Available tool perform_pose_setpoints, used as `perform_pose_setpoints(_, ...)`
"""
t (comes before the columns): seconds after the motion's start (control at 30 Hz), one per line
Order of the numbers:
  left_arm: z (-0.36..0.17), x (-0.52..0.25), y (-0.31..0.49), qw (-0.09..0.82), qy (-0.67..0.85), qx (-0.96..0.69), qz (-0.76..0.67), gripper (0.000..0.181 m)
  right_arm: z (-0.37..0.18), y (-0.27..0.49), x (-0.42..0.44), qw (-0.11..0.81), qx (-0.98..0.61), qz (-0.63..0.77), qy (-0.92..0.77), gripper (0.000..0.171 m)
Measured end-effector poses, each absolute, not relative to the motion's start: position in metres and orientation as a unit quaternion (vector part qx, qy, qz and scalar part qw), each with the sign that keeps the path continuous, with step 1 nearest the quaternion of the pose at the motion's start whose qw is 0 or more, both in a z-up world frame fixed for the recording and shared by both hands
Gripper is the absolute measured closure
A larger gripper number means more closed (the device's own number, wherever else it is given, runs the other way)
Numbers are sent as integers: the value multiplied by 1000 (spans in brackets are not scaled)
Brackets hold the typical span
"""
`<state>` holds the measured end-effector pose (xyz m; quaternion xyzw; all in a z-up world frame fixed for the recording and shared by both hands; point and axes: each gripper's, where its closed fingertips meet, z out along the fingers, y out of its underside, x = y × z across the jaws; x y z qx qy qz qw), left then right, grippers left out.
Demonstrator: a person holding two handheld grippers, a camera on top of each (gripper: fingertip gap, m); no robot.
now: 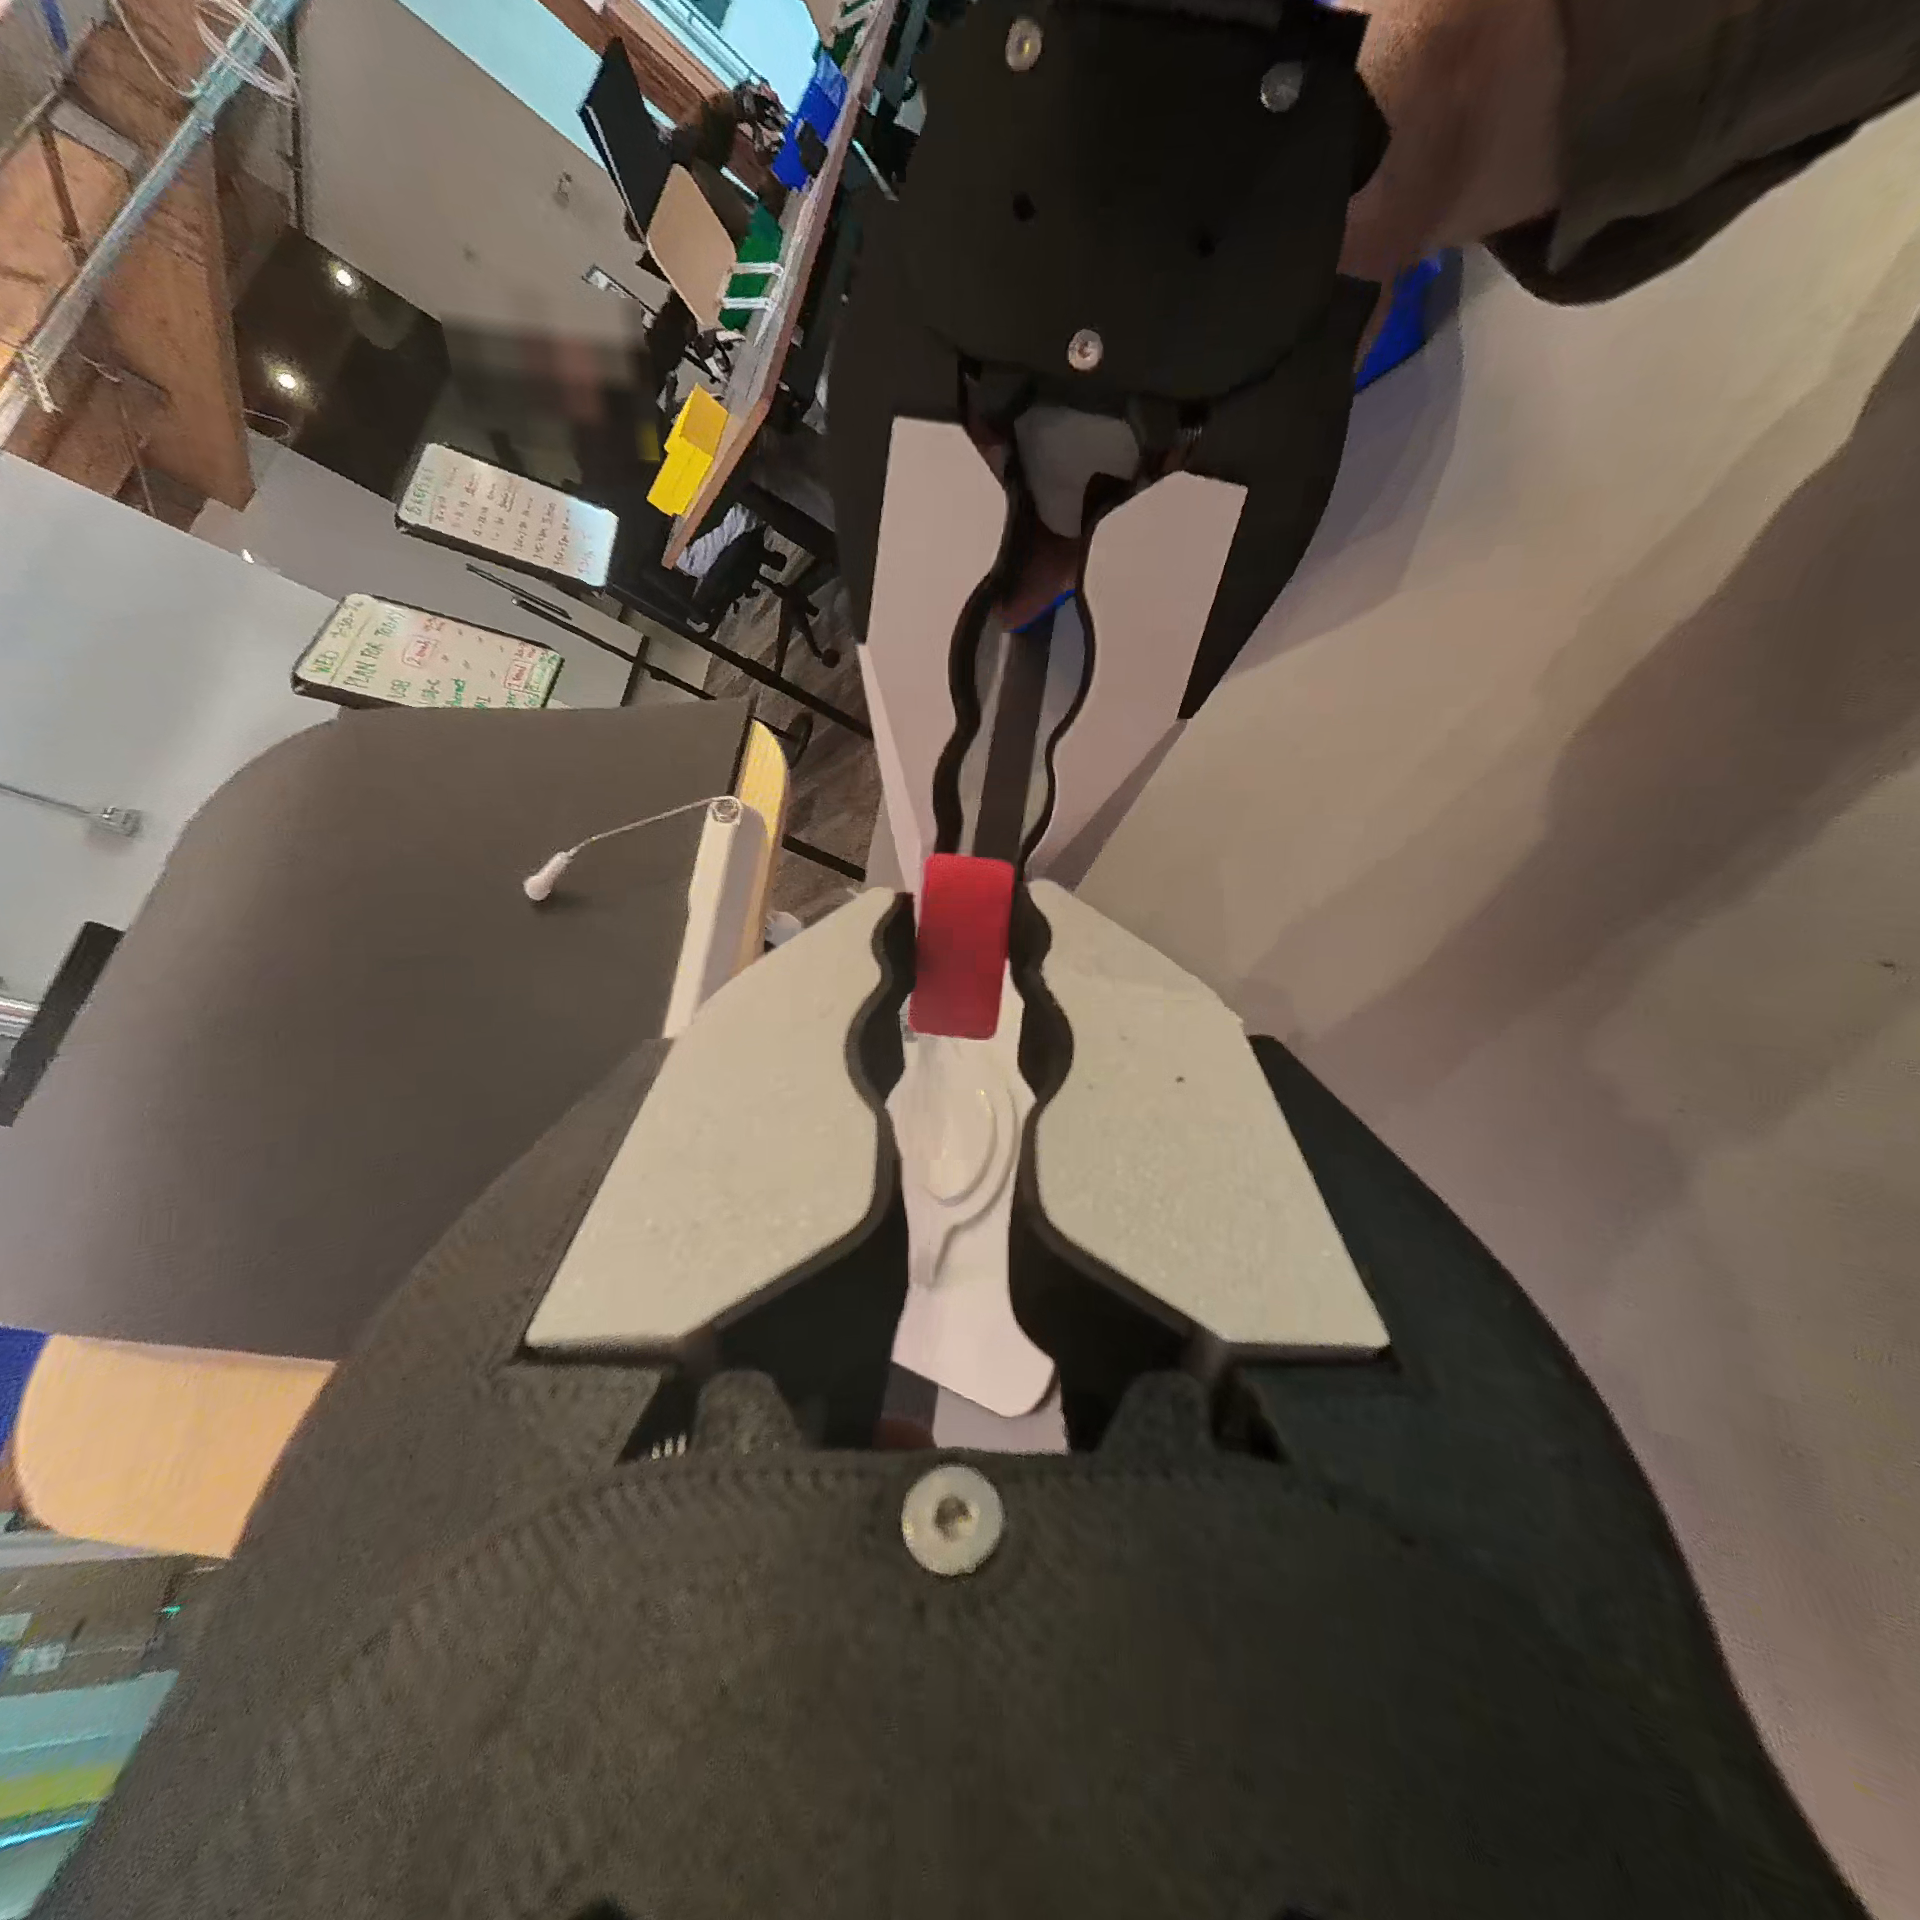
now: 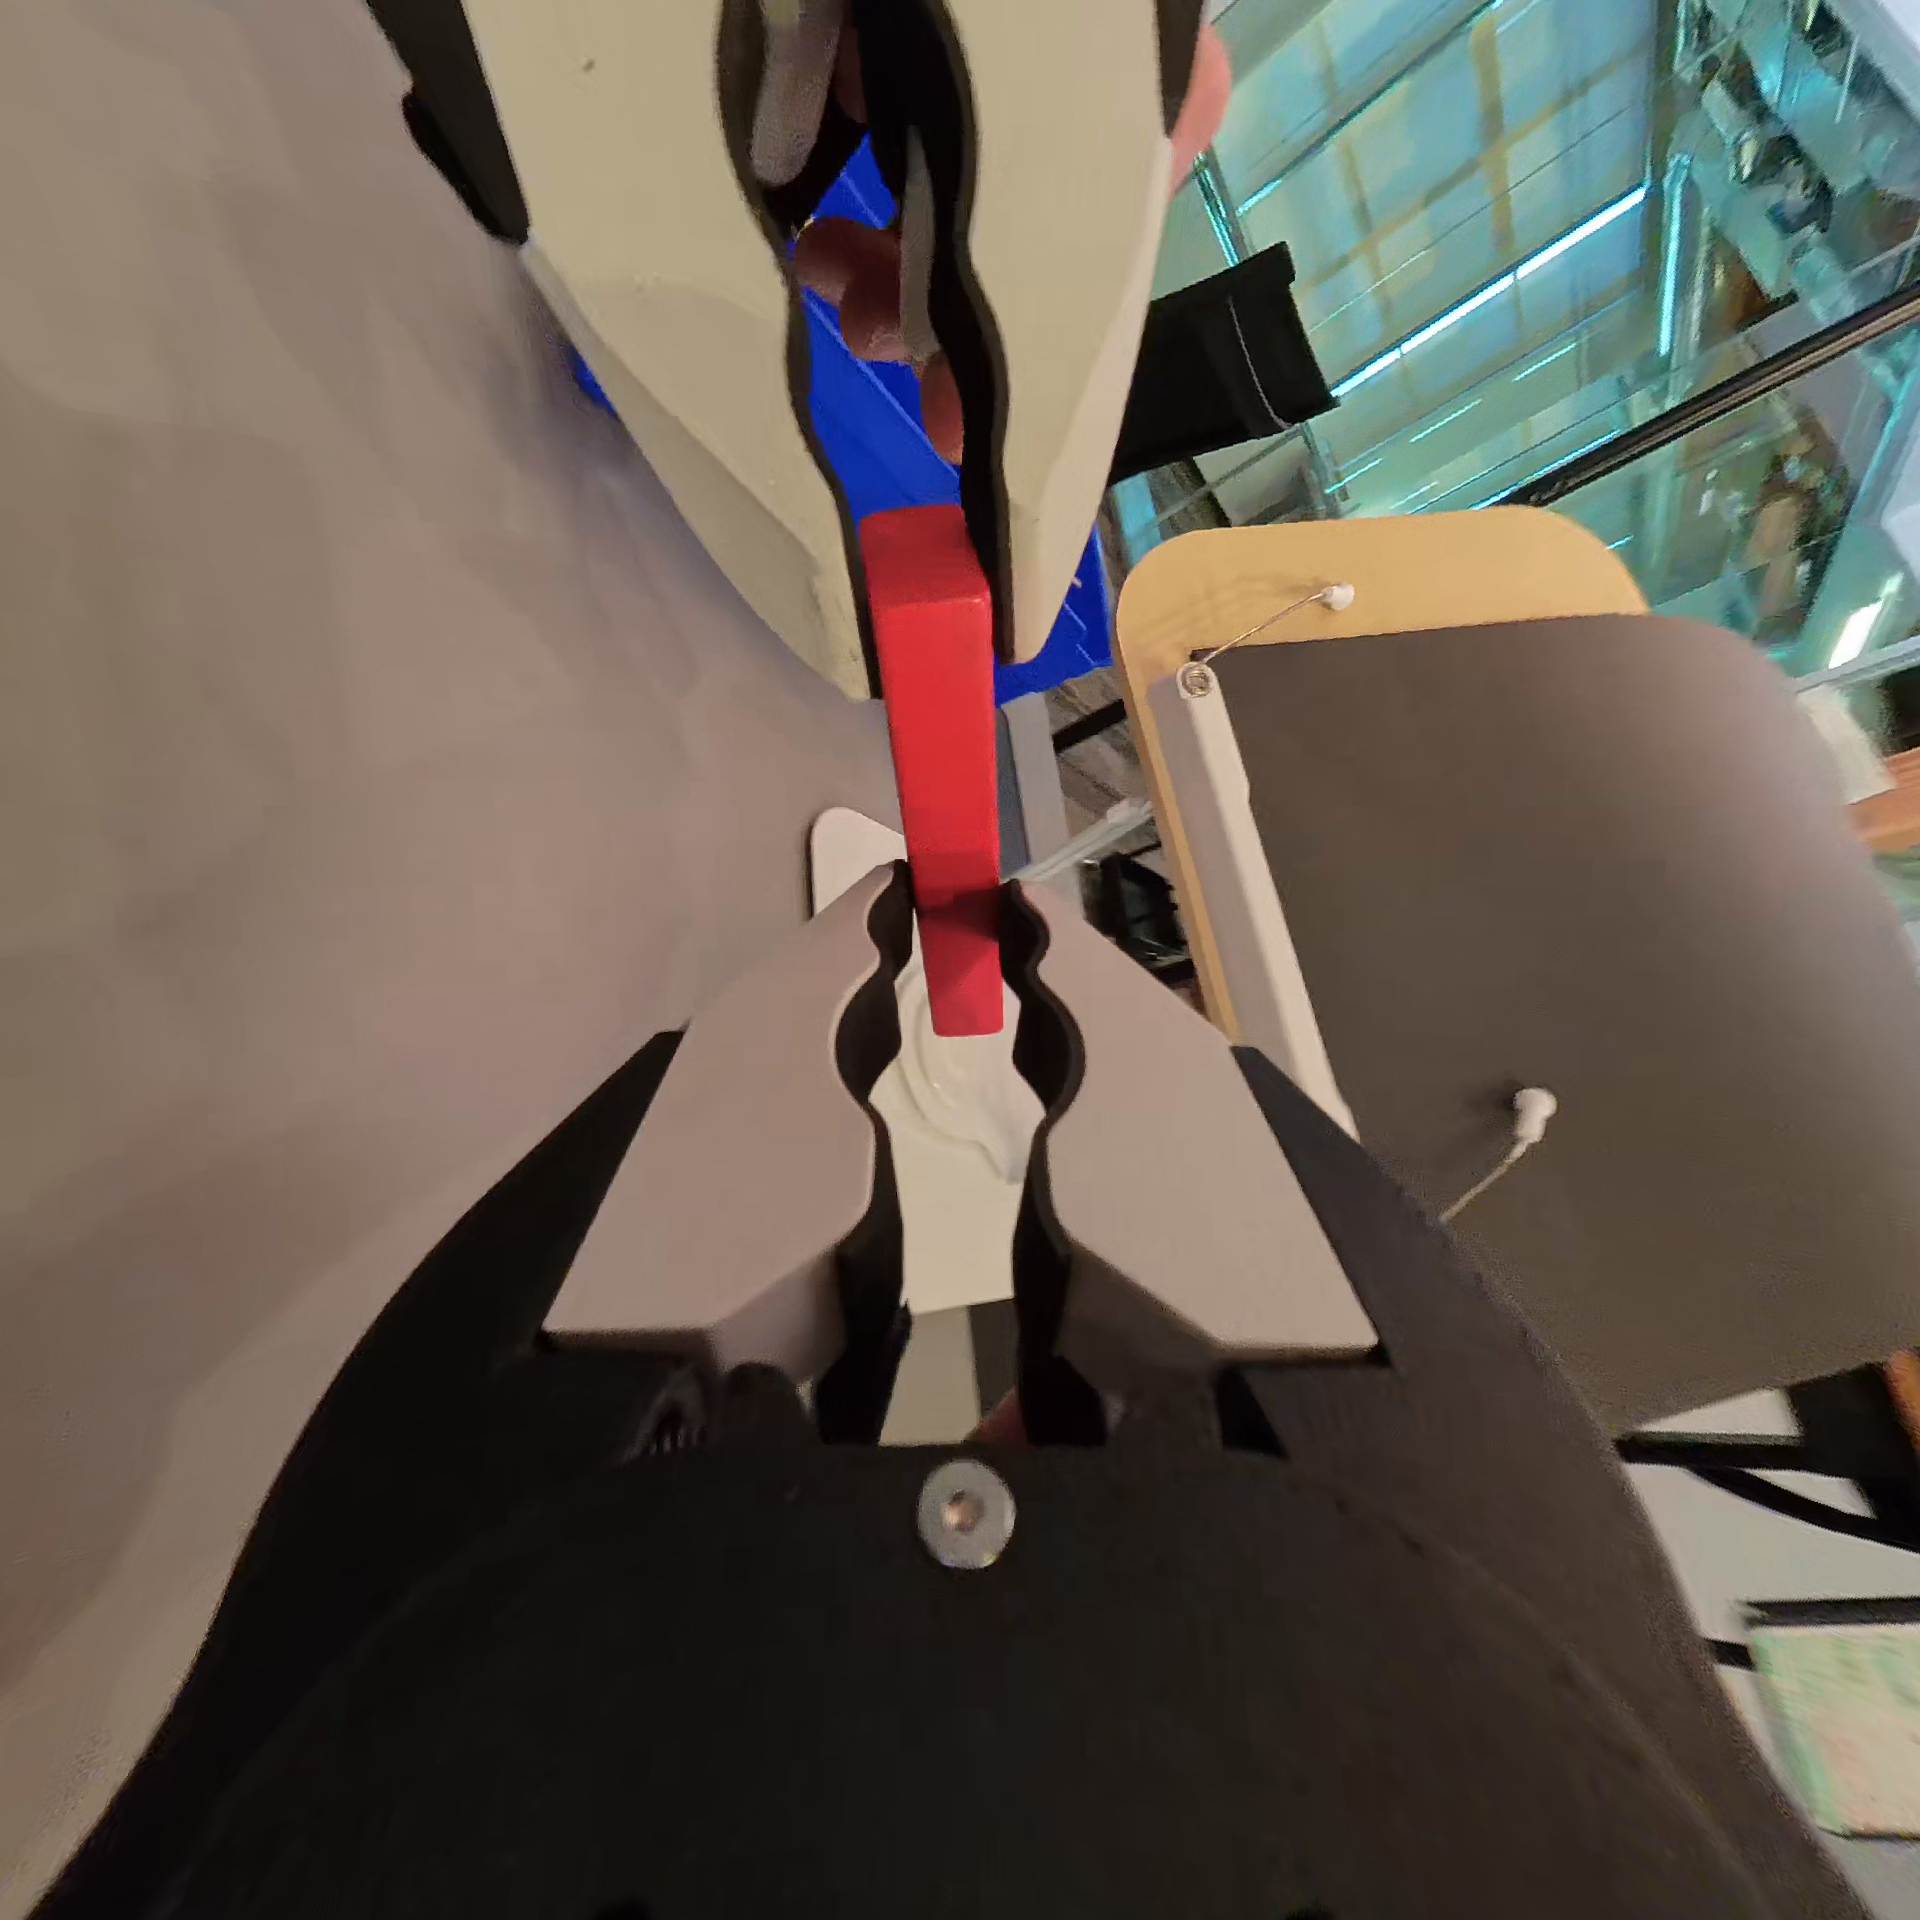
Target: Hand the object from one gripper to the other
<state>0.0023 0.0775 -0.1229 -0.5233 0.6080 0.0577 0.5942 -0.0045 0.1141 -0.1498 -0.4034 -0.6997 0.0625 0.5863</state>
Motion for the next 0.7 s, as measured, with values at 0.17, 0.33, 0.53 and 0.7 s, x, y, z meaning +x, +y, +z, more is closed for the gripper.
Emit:
perform_pose_setpoints(0.17, -98, -2, 83, 656, 572, -482, 99, 120, -131, 121, -5, 570, -503, 256, -596, 158)
perform_pose_setpoints(0.33, -95, -3, 98, 679, 536, -470, 178, 114, -89, 132, 10, 531, -534, 510, -416, 158)
perform_pose_setpoints(0.53, -102, 18, 94, 693, 445, -554, -119, 116, -61, 113, 19, 511, -450, 636, -362, 159)
perform_pose_setpoints(0.7, -93, 23, 84, 667, 385, -567, -290, 131, -62, 88, 12, 496, -399, 669, -385, 159)
